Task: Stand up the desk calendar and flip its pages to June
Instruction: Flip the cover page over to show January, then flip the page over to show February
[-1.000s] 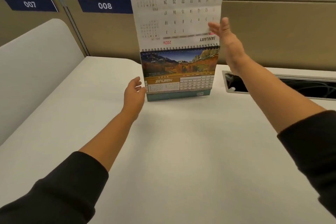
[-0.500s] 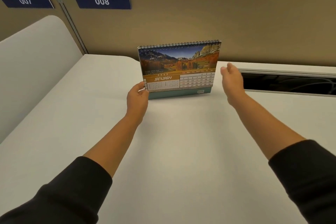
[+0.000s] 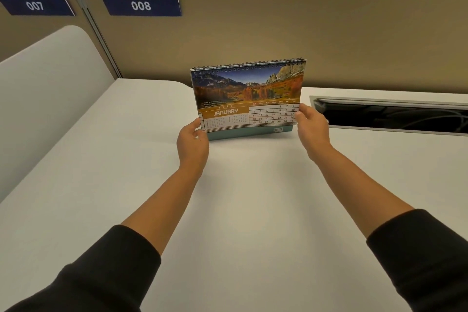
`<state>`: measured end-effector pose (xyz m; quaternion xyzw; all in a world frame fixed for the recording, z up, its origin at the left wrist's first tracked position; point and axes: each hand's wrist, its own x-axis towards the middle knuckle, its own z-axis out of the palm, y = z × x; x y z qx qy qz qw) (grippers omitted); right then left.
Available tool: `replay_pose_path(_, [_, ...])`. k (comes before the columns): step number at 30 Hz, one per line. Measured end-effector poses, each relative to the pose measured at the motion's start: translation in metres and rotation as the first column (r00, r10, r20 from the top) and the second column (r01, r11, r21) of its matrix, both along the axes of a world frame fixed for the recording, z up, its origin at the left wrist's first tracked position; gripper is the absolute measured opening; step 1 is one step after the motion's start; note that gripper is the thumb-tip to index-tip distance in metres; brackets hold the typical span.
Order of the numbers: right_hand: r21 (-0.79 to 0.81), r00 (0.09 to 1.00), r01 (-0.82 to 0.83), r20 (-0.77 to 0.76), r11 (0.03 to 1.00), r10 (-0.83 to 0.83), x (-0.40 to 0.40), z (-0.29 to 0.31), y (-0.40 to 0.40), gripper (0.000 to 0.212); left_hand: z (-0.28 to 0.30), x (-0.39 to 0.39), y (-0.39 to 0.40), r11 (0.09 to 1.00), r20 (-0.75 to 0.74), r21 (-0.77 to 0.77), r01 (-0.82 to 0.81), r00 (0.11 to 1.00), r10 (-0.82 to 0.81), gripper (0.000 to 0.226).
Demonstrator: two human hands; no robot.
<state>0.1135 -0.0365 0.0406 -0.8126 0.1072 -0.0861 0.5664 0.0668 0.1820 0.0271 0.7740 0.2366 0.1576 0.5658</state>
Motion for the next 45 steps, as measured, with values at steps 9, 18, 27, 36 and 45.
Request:
replay_pose_path(9, [0.006,0.992,0.113,0.058,0.994,-0.113,-0.004,-0.002,-0.012,0.019,-0.003,-0.003,0.001,0.998,0.073,-0.021,-0.063,0.995,0.064,0.020])
replay_pose_path(18, [0.189,0.994,-0.106,0.060,0.976,0.096,-0.016,0.010,-0.026,0.006,0.008,-0.003,0.004,0.943,0.069,-0.327,-0.058,0.994,0.085,0.031])
replay_pose_path(27, [0.597,0.888,-0.455,0.246,0.661,0.389,-0.025,0.078,-0.033,0.086,0.007,-0.013,0.002,0.879,0.096,-0.478,-0.005,0.994,0.057,0.046])
replay_pose_path(36, [0.240,0.881,-0.445,0.289,0.863,0.374,0.008,0.127,-0.003,0.055,0.005,0.000,-0.004,0.953,0.073,-0.304,0.008,0.997,0.015,0.026])
replay_pose_path(45, [0.212,0.978,0.000,0.205,0.977,-0.044,0.013,0.075,-0.013,0.031,0.001,0.002,-0.005,0.975,0.080,-0.223,-0.016,0.996,0.034,0.026])
